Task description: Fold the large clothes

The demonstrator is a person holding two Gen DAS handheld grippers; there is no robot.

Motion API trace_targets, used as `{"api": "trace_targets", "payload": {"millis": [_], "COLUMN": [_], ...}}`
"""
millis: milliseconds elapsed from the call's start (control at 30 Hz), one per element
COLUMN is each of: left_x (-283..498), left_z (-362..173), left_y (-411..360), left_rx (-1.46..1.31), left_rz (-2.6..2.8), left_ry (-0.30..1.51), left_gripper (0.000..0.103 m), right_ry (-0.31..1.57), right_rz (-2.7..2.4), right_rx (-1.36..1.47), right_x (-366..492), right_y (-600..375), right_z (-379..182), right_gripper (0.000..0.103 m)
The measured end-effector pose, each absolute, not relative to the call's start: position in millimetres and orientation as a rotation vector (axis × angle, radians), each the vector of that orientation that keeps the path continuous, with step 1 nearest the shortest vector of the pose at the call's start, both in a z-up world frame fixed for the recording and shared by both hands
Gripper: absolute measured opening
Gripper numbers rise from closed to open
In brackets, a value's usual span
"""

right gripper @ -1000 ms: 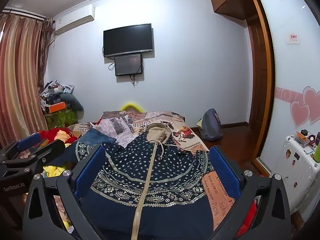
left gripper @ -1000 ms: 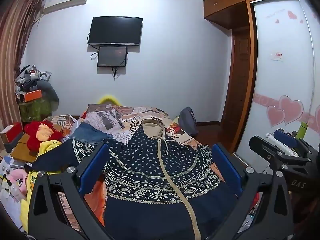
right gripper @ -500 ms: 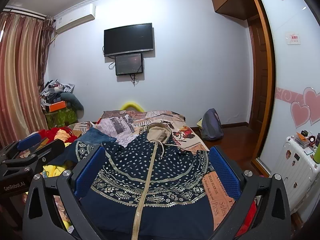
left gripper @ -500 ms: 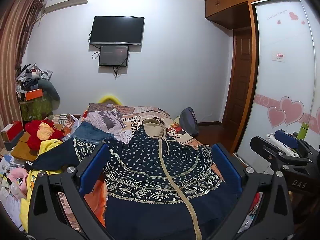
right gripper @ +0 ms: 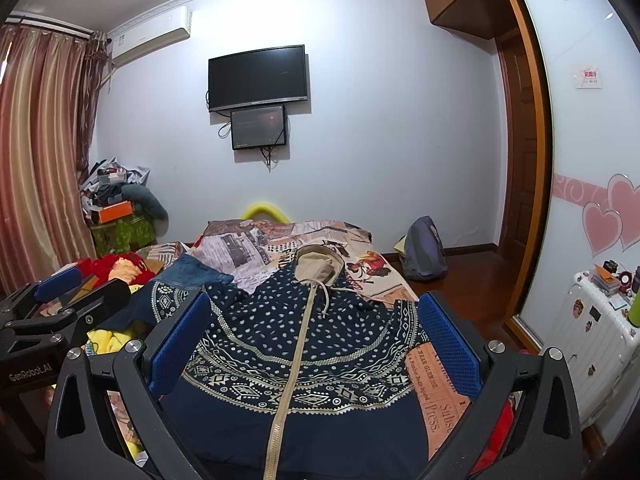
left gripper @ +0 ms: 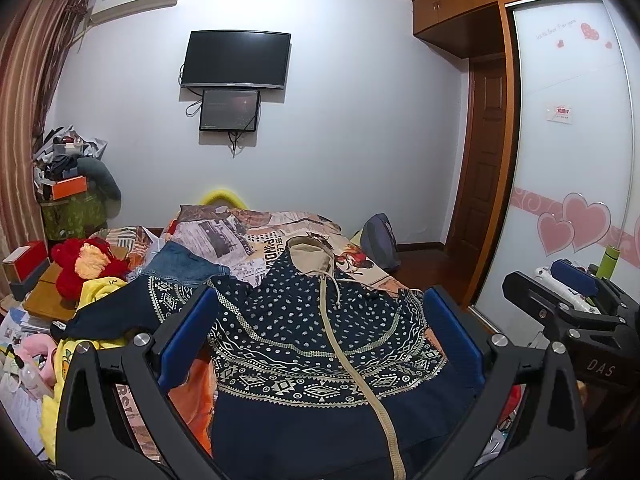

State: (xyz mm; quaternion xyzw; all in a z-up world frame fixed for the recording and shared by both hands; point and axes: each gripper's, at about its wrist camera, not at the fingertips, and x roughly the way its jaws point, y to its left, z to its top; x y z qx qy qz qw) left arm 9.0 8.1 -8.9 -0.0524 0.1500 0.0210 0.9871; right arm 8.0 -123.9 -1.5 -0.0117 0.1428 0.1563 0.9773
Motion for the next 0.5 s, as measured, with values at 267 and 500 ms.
{"api": "trace_targets", "payload": {"millis": [267,500], "left_x": [8.8,7.7], "left_z": [-9.9,-10.5], "left_y": [8.4,9.0], "left_rx": [-0.107,-0.105], "left_rz": [0.043,0.05], "left_ry": [0.301,0.299], "left_gripper": [0.103,0.103], "right_ry": [0.289,0.29], "right_rz": [0.315,0.318], "right_rx": [-0.024,-0.023], "right_x": [8.5,8.7], "right_y": [-123.8,-123.9], "right_z": [-1.5,-1.7], "right_gripper": [0.103,0.103]}}
